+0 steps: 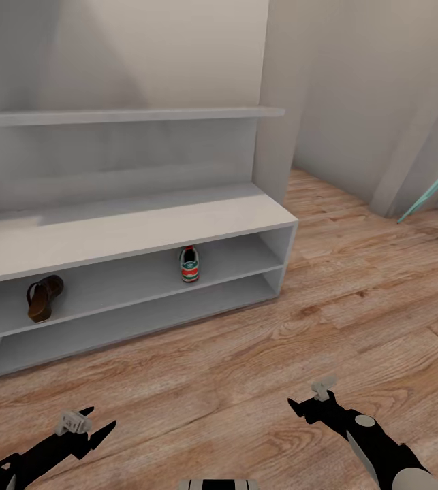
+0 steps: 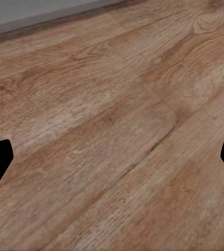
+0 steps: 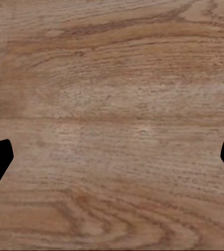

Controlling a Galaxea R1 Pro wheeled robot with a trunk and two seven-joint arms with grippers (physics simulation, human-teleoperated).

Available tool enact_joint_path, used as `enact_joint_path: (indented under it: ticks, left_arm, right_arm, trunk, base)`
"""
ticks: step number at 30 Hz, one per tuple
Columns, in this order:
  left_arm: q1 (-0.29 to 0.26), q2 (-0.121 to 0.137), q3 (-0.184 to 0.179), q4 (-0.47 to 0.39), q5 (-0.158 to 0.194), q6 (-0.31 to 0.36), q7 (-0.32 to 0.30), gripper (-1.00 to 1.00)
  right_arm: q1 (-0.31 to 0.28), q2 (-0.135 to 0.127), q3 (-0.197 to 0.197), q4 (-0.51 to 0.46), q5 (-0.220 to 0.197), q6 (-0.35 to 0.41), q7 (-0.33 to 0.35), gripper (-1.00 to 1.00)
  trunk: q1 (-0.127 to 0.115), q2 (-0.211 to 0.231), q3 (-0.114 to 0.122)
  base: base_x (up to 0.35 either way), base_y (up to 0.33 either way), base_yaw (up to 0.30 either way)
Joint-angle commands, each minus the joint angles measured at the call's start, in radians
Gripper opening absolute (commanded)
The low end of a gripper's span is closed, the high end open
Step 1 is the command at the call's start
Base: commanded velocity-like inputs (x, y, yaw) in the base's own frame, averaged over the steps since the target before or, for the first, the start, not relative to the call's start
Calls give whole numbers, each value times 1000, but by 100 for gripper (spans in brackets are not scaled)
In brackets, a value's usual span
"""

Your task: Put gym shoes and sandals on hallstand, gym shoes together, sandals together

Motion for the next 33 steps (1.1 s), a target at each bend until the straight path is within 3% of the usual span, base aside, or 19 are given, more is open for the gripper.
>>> enact_joint_path:
  ticks: [1,5,24,33]
  left_arm:
    - [0,0,4,0,-5,-7,-6,100]
    - [0,0,10,-1,-4,-4,-21,100]
    - [0,0,17,-1,-5,-1,-30,100]
    - [0,-1,17,1,-6,-2,-24,100]
  right_arm:
    - [2,1,3,6,6,-7,-1,100]
    - [10,4,3,29,3,-9,-1,100]
    - [14,4,1,68,4,-12,-1,100]
    - [19,2,1,102,5,-22,-1,100]
  trunk:
    - [0,0,-1]
    - [0,0,-1]
    - [-9,4,73]
    - [-43,67,108]
  base:
    - [0,0,0]
    - [0,0,0]
    - [0,0,-1]
    - [0,0,-94]
